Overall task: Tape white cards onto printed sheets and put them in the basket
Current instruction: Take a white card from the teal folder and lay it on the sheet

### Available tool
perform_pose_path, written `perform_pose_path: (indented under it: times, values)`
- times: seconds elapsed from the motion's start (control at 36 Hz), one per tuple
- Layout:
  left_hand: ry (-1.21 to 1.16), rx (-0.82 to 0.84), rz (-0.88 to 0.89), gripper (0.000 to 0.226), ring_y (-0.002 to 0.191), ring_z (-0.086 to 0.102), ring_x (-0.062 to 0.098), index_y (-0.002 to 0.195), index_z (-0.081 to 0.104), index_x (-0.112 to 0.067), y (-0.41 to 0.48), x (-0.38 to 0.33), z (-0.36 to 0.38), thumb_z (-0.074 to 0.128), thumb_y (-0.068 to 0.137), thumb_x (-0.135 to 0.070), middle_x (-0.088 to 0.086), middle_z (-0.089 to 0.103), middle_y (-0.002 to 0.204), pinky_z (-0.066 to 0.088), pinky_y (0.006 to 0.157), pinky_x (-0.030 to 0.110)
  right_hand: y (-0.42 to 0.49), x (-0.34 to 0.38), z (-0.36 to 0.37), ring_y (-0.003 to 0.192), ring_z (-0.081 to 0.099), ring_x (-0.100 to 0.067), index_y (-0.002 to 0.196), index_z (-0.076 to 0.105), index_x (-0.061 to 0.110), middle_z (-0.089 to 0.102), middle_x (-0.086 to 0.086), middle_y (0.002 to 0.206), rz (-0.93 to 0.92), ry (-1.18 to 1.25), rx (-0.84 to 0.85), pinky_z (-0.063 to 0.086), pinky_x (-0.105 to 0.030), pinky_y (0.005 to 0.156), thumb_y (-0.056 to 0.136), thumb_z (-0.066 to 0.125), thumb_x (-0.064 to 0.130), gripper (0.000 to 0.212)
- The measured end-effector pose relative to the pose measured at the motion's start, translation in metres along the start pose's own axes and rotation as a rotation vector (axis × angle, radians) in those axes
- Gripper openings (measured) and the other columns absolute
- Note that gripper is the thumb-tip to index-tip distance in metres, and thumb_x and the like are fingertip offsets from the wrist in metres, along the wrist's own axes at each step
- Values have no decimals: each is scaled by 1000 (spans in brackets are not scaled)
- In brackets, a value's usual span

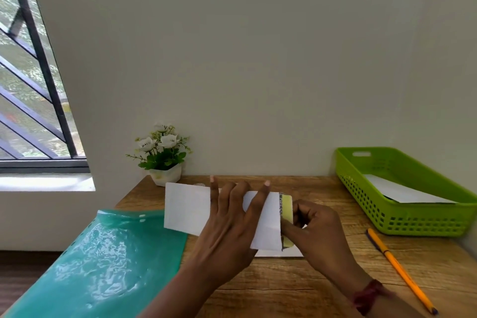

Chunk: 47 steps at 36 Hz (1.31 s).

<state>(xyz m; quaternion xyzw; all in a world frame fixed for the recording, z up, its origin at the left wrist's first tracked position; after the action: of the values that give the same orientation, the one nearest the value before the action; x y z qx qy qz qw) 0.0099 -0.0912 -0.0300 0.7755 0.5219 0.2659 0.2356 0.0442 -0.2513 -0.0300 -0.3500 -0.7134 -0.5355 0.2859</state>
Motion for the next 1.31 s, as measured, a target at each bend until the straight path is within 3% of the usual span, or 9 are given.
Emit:
perform_pose_path:
  times: [0.14, 0.33, 0.47, 0.58, 0.75, 0.89, 1.03, 1.17, 1.31]
  values:
    - [12, -95, -17, 121, 123, 37, 31, 151, 14, -12, 1, -2, -3, 85, 58, -43, 13, 36, 127, 20, 109, 68, -4, 10, -3, 51, 56, -10, 71, 72, 23, 63, 11, 58, -239, -187, -192, 43, -27, 46, 79, 67, 36, 16]
    - [17, -270, -40, 105, 119, 39, 32, 147, 22, -8, -1, -5, -18, 84, 65, -24, 15, 35, 126, 37, 96, 71, -8, 24, -9, 63, 57, -1, 76, 71, 17, 63, 12, 69, -451, -328, -301, 42, -13, 58, 85, 64, 37, 23]
    - [65, -211, -73, 98, 120, 43, 30, 146, 30, -10, 1, 3, -19, 84, 66, -29, 11, 41, 125, 18, 111, 69, 2, 12, -19, 59, 61, -10, 74, 70, 26, 65, 9, 64, -255, -209, -293, 46, -30, 54, 82, 60, 51, 29]
    - [40, -128, -100, 100, 120, 43, 28, 146, 32, -13, 2, 20, -15, 84, 63, -29, 9, 43, 125, 14, 115, 66, 13, -10, -21, 60, 59, -6, 71, 69, 33, 67, 14, 66, -65, -108, -201, 40, -16, 54, 80, 75, 22, 16]
    - [26, 85, -119, 107, 123, 41, 24, 146, 32, -21, -1, 54, 0, 83, 51, -30, 3, 43, 126, 13, 116, 64, 20, -40, -29, 62, 59, -30, 71, 71, 25, 65, -7, 64, 107, -68, -162, 46, -43, 56, 79, 75, 23, 10]
    - [26, 168, -210, 99, 125, 31, 19, 139, 37, -31, -9, 74, 8, 82, 51, -32, 0, 44, 126, -2, 116, 59, 19, -47, -27, 56, 60, -16, 72, 73, 29, 67, -4, 62, 181, -54, -127, 53, -49, 57, 79, 77, 10, 21]
    - [11, 276, -307, 93, 136, 26, 20, 143, 29, -35, -13, 80, 9, 78, 64, -33, -3, 37, 136, -13, 115, 58, 15, -49, -15, 54, 61, -18, 65, 72, 24, 61, 5, 54, 236, -75, -77, 55, -45, 54, 77, 80, 12, 19]
    - [-47, 360, -199, 94, 142, 15, 17, 150, 15, -32, -8, 52, 14, 70, 74, -39, -8, 26, 145, -13, 117, 58, 11, -45, -5, 47, 59, -7, 64, 71, 19, 67, 1, 55, 259, -59, -24, 45, -23, 46, 77, 80, 14, 16]
    - [-39, 285, -215, 91, 140, 23, 19, 150, 21, -24, -7, 59, 8, 72, 75, -29, -4, 32, 144, -7, 121, 52, 11, -39, 0, 50, 64, -12, 68, 72, 17, 70, -1, 59, 251, -26, 4, 45, -16, 47, 82, 76, 23, 15]
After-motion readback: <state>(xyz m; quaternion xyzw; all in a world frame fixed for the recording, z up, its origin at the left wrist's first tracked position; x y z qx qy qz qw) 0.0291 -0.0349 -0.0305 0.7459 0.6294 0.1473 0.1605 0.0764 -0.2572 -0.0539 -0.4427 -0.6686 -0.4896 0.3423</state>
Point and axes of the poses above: each hand's wrist, its own y-axis towards the middle knuckle, its own z-axis out of the palm, x = y × z, the point moved 4 cm from there along y, towards the middle knuckle
